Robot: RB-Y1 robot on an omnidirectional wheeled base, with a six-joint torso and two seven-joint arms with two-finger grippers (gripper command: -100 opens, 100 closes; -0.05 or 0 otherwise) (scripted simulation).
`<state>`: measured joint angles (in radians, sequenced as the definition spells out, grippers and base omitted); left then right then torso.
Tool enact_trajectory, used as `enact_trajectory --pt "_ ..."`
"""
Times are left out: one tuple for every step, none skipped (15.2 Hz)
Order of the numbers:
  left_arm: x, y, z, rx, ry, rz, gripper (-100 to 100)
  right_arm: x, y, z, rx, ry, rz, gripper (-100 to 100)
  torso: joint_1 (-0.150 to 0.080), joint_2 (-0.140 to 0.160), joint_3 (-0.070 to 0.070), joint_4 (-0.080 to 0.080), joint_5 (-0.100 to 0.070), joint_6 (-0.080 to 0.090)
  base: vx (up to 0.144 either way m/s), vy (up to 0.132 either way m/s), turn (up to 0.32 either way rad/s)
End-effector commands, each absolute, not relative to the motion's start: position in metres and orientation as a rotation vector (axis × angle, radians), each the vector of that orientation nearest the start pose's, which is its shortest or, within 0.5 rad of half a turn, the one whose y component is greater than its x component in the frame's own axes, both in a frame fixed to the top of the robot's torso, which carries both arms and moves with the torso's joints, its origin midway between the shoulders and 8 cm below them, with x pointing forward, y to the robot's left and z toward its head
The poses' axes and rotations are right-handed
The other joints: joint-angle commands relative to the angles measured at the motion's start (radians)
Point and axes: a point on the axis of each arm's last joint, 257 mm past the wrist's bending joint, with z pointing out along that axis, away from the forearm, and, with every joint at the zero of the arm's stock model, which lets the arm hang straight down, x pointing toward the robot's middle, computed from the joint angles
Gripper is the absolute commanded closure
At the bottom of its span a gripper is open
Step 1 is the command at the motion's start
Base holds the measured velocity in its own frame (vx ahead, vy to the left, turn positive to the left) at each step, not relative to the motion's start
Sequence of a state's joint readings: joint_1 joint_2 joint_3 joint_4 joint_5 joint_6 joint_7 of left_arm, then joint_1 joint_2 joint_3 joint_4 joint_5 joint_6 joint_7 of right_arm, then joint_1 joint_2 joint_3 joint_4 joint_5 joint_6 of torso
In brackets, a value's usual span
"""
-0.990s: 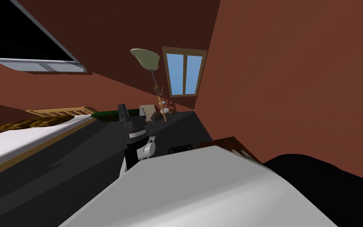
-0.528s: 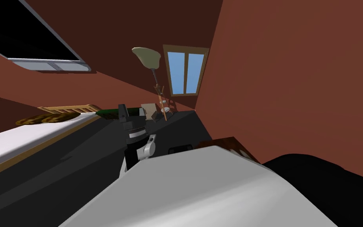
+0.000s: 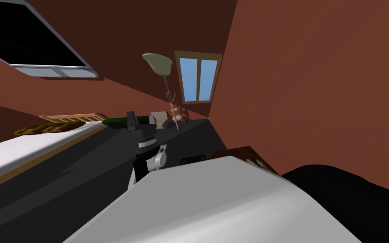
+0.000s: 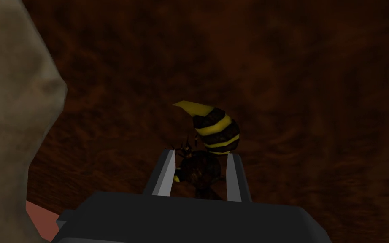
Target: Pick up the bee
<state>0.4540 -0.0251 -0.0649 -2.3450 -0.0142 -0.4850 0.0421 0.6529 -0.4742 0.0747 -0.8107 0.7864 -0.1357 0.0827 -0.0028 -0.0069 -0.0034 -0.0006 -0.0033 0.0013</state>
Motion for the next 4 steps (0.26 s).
enact_trajectory --pt "0.3368 0.2525 0.065 -0.615 0.524 -1.433 0 -0.082 -0.5017 -0.6017 0.705 2.744 -0.271 100 0.0 0.0 0.0 0.0 0.0 0.0 0.106 0.058 -0.134" --pt "0.3368 0.2524 0.065 -0.615 0.524 -1.433 0 -0.0849 -0.5028 -0.5996 0.702 2.746 -0.27 100 0.001 -0.002 -0.001 0.0 0.0 -0.001 0.097 0.06 -0.009" --pt "0.3368 0.2524 0.065 -0.615 0.524 -1.434 0 -0.0877 -0.5038 -0.5974 0.7 2.748 -0.269 100 0.002 -0.003 -0.001 0.0 0.001 -0.001 0.09 0.052 -0.011" --pt "0.3368 0.2524 0.065 -0.615 0.524 -1.434 0 -0.0851 -0.5027 -0.6009 0.703 2.746 -0.273 100 0.002 -0.003 -0.002 0.0 0.001 -0.001 0.052 0.028 -0.011"
